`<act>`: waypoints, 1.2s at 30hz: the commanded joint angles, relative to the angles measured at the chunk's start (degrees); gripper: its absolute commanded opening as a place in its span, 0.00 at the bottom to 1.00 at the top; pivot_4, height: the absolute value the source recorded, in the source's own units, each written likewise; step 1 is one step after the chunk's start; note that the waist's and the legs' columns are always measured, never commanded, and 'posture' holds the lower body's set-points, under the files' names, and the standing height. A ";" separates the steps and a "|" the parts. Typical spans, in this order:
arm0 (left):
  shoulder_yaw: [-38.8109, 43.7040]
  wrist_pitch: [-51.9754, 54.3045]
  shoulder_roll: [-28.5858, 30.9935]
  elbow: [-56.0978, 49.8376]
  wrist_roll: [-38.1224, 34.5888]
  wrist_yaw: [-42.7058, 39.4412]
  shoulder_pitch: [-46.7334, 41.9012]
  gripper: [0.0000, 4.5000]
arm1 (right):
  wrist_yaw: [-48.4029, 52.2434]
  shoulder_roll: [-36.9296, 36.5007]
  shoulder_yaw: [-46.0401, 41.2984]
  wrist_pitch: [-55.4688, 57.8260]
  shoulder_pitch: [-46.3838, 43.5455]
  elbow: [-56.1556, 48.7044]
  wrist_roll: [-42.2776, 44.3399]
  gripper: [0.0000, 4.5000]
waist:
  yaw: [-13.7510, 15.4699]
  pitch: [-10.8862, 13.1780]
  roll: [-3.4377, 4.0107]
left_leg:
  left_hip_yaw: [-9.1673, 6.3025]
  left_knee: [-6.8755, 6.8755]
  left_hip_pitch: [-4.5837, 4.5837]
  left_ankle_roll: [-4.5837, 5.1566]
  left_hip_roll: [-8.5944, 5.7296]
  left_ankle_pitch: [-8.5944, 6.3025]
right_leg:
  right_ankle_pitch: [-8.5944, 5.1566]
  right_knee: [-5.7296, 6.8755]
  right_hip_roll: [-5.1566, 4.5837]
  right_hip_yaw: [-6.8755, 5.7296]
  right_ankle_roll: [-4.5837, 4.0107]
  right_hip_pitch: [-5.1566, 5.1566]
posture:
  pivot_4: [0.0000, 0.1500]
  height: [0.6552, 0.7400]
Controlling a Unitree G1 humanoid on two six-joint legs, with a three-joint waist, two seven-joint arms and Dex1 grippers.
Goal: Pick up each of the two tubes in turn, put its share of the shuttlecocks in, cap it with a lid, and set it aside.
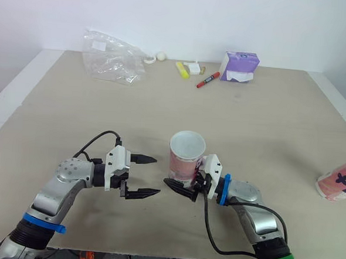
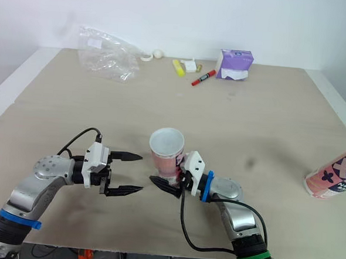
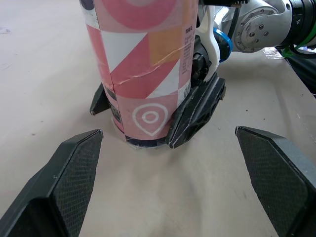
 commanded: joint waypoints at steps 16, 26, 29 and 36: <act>-0.29 0.39 -1.49 -2.73 -1.85 0.35 -2.10 1.00 | -17.13 -0.89 -19.63 3.21 11.06 -11.58 4.23 0.83 | 0.42 0.00 0.00 | -0.02 0.01 -0.06 -0.01 -0.03 -0.01 | -0.04 0.00 -0.03 0.00 0.06 0.01 | 1.00 1.00; -1.50 0.39 -3.84 -1.93 -1.35 0.83 -3.24 1.00 | -35.56 2.02 -34.70 3.56 13.53 -8.04 3.32 0.83 | -0.04 -0.02 0.06 | 0.01 0.01 0.05 0.02 -0.02 0.01 | 0.03 0.02 -0.01 0.01 -0.04 0.03 | 1.00 1.00; -1.90 0.19 -4.51 -1.81 -0.84 1.18 -3.38 1.00 | -38.21 2.24 -36.32 3.32 12.03 -5.26 3.27 0.83 | -0.08 -0.02 0.08 | 0.01 0.01 0.05 0.02 -0.02 0.01 | 0.03 0.02 -0.02 0.01 -0.04 0.04 | 1.00 1.00; -2.17 -0.08 -4.87 -1.86 -0.32 2.16 -3.37 1.00 | -42.00 1.97 -38.13 3.05 8.48 1.75 3.82 0.83 | -0.21 -0.03 0.13 | 0.02 0.01 0.05 0.02 -0.02 0.01 | 0.02 0.01 -0.02 0.02 -0.04 0.06 | 1.00 1.00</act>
